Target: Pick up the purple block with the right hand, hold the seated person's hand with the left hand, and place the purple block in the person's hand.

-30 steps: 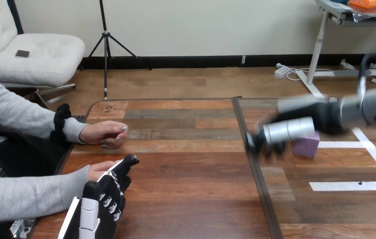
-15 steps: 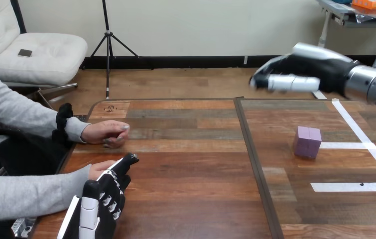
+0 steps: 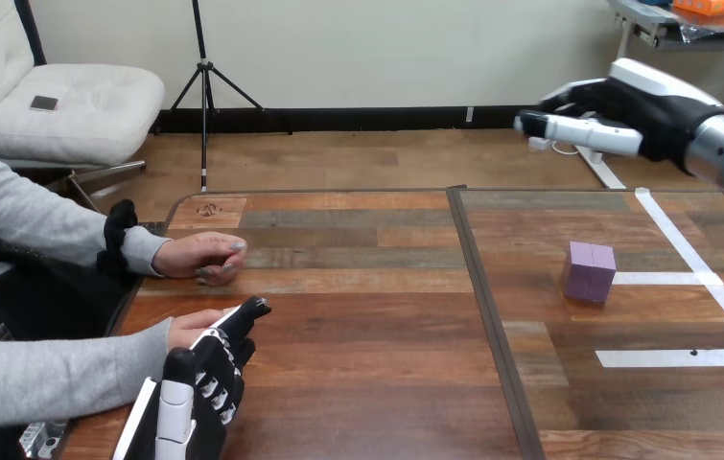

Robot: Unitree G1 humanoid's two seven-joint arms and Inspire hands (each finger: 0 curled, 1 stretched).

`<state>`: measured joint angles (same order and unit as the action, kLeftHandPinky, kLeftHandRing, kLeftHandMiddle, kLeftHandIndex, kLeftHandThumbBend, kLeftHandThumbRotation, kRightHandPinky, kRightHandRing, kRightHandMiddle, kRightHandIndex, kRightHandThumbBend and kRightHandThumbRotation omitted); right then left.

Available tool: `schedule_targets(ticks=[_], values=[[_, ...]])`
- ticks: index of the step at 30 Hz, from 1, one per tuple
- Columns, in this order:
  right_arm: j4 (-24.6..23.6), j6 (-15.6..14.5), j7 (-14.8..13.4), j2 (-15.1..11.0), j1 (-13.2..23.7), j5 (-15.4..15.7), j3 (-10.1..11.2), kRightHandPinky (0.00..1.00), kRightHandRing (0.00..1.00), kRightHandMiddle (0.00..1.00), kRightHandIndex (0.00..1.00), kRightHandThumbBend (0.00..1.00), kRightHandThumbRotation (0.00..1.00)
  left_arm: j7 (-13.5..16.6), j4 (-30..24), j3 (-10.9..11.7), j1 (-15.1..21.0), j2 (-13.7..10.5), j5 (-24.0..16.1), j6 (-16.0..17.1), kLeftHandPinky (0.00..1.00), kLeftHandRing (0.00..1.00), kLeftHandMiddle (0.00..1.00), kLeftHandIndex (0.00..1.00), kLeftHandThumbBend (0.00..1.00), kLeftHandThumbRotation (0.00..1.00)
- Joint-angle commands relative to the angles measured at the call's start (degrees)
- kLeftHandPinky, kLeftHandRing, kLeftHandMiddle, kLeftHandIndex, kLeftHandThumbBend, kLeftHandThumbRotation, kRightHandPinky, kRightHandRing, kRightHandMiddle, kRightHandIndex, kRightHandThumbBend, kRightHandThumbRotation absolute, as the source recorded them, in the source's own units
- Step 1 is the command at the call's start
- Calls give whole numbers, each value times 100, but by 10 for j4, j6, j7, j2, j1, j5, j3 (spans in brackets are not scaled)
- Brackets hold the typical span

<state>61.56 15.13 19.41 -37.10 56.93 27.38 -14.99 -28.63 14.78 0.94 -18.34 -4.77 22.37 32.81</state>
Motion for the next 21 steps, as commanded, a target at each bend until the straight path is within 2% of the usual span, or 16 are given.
schedule_targets(ticks=[1, 8, 13, 21], values=[[61, -13, -55, 38, 102, 29, -22, 70, 81, 85, 86, 81, 100, -6, -24, 0, -8, 12, 0, 7, 100, 100, 94, 82, 80, 100], [103, -52, -75, 54, 117, 43, -30, 73, 85, 89, 90, 81, 100, -4, -30, -1, -24, 17, 0, 14, 100, 100, 94, 82, 80, 100], [122, -68, -82, 62, 117, 45, -31, 83, 92, 95, 94, 87, 100, -5, -35, -4, -34, 17, 0, 17, 100, 100, 94, 83, 79, 100], [142, -99, -95, 78, 109, 63, -46, 89, 96, 98, 95, 95, 100, -4, -40, -9, -49, 16, 1, 24, 100, 99, 94, 83, 79, 100]])
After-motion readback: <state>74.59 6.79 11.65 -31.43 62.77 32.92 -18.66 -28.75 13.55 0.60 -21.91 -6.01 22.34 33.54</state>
